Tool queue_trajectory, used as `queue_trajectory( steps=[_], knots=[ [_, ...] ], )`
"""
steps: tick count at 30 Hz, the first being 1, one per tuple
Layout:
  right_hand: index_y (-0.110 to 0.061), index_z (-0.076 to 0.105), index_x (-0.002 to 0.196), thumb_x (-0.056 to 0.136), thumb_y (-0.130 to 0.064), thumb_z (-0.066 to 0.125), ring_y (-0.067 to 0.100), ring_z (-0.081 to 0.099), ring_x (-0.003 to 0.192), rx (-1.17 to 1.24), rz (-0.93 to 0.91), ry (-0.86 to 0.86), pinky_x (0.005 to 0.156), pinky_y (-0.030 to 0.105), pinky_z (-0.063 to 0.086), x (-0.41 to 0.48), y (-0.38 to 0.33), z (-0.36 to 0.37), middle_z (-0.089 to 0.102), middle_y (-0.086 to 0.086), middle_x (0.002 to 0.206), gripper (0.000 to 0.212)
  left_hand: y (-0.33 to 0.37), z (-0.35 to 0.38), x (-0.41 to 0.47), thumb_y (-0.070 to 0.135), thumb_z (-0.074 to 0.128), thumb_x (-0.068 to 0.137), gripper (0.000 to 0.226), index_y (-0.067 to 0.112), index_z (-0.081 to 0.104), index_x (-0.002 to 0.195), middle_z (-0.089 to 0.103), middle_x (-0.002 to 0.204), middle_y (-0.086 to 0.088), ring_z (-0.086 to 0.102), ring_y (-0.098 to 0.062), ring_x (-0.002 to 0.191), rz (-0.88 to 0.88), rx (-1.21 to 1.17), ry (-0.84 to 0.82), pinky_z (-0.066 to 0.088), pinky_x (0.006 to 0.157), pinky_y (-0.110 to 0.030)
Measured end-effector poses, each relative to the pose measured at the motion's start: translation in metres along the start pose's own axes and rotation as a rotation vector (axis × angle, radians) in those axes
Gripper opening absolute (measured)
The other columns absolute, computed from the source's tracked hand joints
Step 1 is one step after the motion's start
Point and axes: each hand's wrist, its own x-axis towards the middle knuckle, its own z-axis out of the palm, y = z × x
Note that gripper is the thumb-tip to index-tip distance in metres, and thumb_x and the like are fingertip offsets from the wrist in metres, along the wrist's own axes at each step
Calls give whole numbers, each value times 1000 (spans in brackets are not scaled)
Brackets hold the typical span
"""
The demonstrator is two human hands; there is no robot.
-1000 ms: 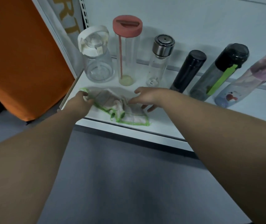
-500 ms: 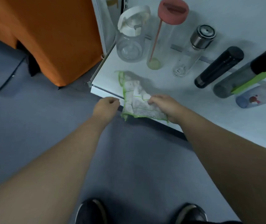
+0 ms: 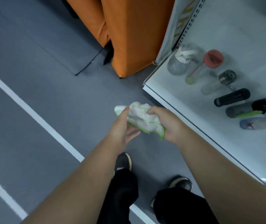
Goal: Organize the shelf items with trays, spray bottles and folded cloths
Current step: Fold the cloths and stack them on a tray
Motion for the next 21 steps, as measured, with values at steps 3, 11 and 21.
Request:
queue_trajectory(
  steps=[3, 11, 21],
  knots=[
    [-11, 70, 89, 88, -8, 55, 20, 64, 60, -12, -25, -51, 52, 23, 48, -60, -45, 38, 68, 10, 75, 15, 51, -9, -65, 43, 61, 95, 39, 22, 61, 128, 71, 121, -3, 73, -16, 98, 93, -166, 84, 60, 76, -29],
    [-6, 66, 87, 83, -44, 59, 23, 63, 74, 94, -247, -86, 65, 33, 47, -239, -194, 102, 67, 11, 83, 39, 194, 33, -270, 12, 54, 98, 32, 16, 59, 129, 72, 120, -8, 71, -20, 104, 393, -293, -153, 56, 87, -34],
    [-7, 67, 83, 78, -52, 65, 31, 67, 86, -237, -677, 170, 81, 46, 54, -441, -329, 89, 71, 15, 88, 46, 312, 133, -476, 3, 60, 94, 53, 35, 52, 135, 75, 111, -8, 70, -25, 105, 794, 135, -472, 56, 86, -37]
  ],
)
